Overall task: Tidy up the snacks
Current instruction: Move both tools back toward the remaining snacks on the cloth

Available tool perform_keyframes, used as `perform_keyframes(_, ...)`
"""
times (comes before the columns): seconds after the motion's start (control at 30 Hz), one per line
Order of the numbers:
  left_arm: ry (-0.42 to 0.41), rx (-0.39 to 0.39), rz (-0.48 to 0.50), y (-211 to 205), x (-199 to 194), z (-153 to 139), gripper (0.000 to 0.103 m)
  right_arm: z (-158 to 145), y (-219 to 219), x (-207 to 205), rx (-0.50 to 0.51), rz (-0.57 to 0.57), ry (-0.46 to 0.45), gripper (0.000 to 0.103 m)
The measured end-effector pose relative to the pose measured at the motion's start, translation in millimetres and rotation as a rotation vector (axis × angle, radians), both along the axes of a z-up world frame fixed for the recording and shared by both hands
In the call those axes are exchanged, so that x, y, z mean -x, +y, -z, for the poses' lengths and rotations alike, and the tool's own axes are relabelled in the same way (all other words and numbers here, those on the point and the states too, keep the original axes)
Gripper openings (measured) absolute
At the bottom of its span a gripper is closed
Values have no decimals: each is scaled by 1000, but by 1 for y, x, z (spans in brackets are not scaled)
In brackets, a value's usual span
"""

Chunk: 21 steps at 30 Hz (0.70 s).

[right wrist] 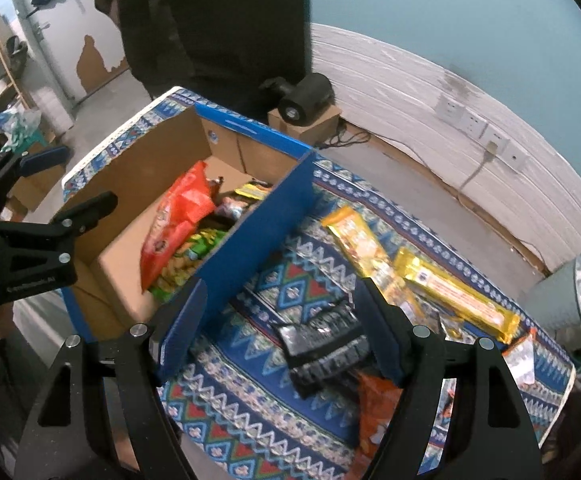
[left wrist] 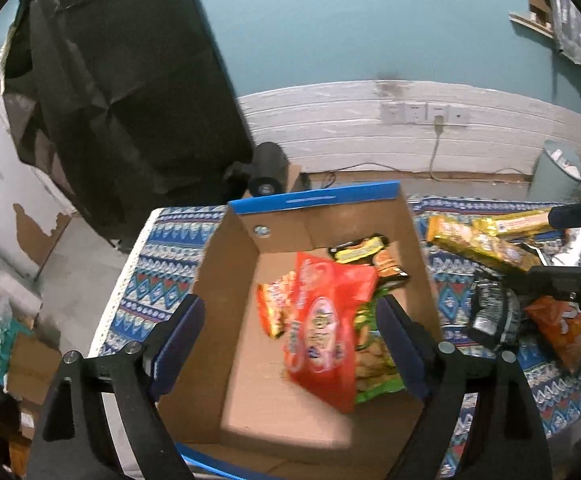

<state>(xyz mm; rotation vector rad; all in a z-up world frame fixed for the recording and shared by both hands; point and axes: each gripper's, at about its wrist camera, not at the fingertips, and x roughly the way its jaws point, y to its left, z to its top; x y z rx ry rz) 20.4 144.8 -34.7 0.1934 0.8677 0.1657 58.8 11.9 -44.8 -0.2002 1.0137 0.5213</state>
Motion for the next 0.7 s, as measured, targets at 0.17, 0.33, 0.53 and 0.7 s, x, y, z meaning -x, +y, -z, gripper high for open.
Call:
perform_keyframes(0.17, 19, 6, 61, -28, -1, 2, 88, 5, -27, 4, 16, 43, 12, 77)
perform_keyframes(0.33, 50, 25, 117, -54, -7, 7, 88, 18, -59, 8, 51, 92, 41, 77)
perform_keyframes(0.53, 90, 63, 193, -84, -11, 12, 88, 38, -95, 13, 66, 150, 88, 77)
perform_keyframes(0.7, 148, 107, 257, -112, -15, 23, 88, 58, -123, 16, 73, 201, 146, 77)
